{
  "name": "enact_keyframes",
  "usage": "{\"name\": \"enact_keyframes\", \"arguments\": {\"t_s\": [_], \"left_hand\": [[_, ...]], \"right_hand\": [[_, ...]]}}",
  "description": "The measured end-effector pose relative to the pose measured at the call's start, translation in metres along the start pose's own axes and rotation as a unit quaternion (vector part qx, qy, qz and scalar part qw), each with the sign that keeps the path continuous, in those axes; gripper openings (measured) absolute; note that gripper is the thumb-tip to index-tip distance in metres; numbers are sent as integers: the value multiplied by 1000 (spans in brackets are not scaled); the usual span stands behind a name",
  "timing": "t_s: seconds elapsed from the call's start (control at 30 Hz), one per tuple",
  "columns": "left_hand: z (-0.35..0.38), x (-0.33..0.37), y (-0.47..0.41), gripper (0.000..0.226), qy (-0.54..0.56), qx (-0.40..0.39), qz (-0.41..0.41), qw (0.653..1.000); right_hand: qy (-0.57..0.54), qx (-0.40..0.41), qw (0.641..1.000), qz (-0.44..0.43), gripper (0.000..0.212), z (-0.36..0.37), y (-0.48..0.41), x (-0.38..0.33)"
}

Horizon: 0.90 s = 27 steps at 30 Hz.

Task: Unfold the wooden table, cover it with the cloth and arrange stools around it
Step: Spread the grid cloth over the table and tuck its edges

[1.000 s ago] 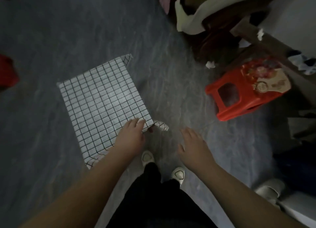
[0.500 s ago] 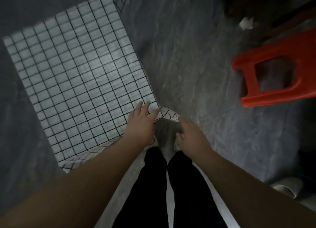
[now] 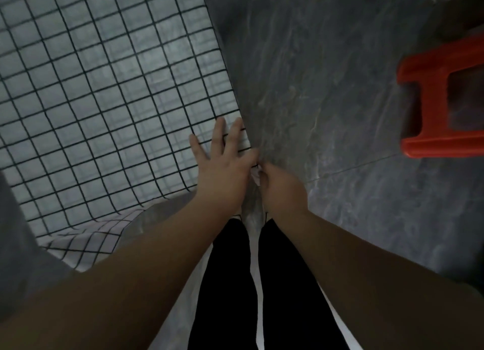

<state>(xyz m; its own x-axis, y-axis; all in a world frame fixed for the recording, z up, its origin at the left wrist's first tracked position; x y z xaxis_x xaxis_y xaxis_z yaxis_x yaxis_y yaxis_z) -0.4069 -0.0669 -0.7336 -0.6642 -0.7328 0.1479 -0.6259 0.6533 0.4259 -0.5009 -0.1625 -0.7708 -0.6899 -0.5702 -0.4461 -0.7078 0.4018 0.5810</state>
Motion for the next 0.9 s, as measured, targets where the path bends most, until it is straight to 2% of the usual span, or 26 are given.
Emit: {"name": "enact_keyframes", "arguments": {"t_s": [0.13, 0.23, 0.33, 0.47, 0.6, 0.7, 0.8, 0.9], "left_hand": [[-1, 1, 1, 33, 6, 3, -1, 1000], [-3, 0, 0, 54, 4, -3, -6, 1000], [-8, -4, 2, 73, 19, -9, -7, 1000], [-28, -11, 21, 66, 80, -18, 3, 997], [-33, -44, 61, 72, 157, -6, -68, 985], [-27, -83, 104, 80, 208, 50, -147, 966], [-10, -125, 149, 78, 227, 70, -227, 945], [7, -174, 190, 75, 230, 133, -282, 922]], "right_hand": [[10, -8, 1000, 5, 22, -9, -5, 5], [8, -45, 999, 1, 24, -11, -10, 2], [17, -101, 995, -6, 36, -11, -11, -4], [41, -74, 996, -20, 53, -24, -2, -19], [54, -1, 993, -101, 66, -43, 26, -74], [83, -45, 977, -189, 66, -27, 48, -121], [112, -63, 949, -289, 62, 13, 61, -163], [135, -89, 928, -335, 57, 58, 69, -203]]}}
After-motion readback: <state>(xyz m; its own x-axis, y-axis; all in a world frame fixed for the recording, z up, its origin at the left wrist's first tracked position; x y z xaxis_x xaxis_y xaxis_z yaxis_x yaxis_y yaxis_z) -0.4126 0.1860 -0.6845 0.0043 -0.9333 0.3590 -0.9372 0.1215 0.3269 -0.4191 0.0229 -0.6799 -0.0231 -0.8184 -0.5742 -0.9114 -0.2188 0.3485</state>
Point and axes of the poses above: each hand's wrist, its own y-axis away from the middle knuckle, its own z-axis out of the palm, x = y × z, the point moved 3 cm from there along -y, towards the middle knuckle, and after that the axes turned 2 degrees about -y, right-handed, at the moved point
